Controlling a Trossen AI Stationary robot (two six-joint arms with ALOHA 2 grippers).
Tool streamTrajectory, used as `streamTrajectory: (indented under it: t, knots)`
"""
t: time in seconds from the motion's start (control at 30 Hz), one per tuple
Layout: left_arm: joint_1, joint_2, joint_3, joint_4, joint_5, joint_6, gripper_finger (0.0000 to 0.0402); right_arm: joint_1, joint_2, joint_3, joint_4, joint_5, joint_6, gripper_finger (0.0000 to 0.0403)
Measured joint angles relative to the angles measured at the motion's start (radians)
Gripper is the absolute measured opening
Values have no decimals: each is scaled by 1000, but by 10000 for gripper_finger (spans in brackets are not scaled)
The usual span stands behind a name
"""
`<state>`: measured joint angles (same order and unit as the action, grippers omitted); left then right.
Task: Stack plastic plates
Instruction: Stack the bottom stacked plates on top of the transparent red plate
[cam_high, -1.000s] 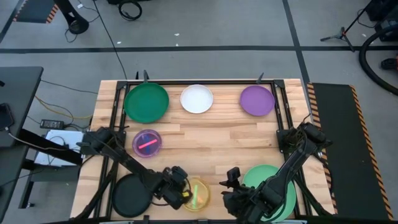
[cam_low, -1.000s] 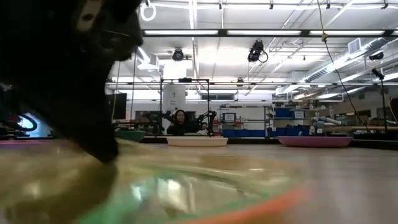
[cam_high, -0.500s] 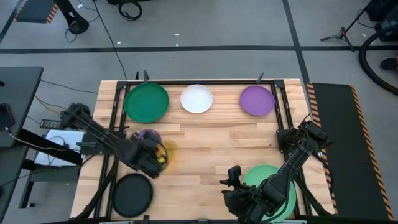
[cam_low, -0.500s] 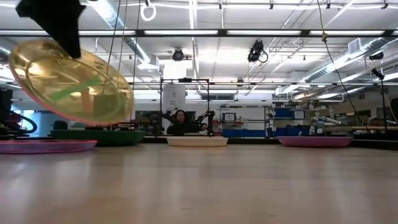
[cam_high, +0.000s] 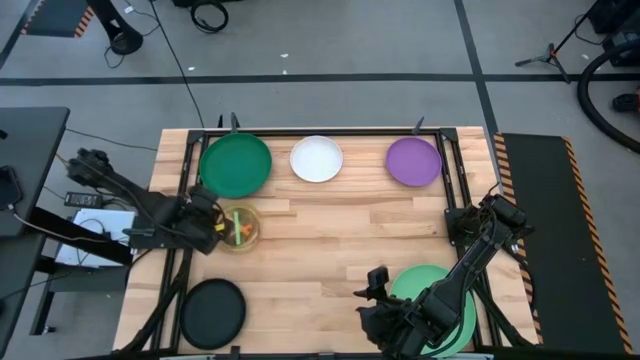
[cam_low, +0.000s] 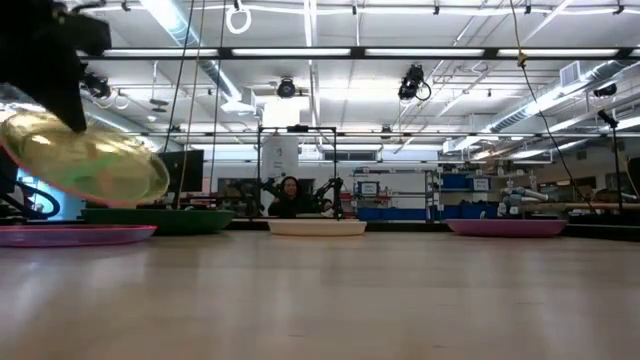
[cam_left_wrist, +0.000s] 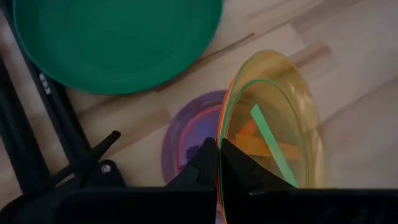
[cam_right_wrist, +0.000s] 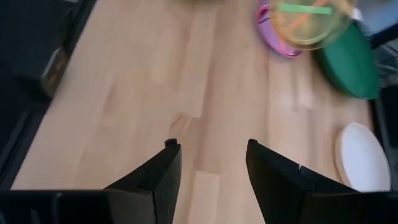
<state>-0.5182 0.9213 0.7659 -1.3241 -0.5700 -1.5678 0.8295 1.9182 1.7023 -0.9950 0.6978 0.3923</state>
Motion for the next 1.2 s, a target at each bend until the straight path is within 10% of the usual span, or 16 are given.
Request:
streamTrajectory:
  t: [1.2]
  knots:
    - [141, -70, -250, 219, 104, 416, 52, -130, 1, 0, 61, -255, -78, 187]
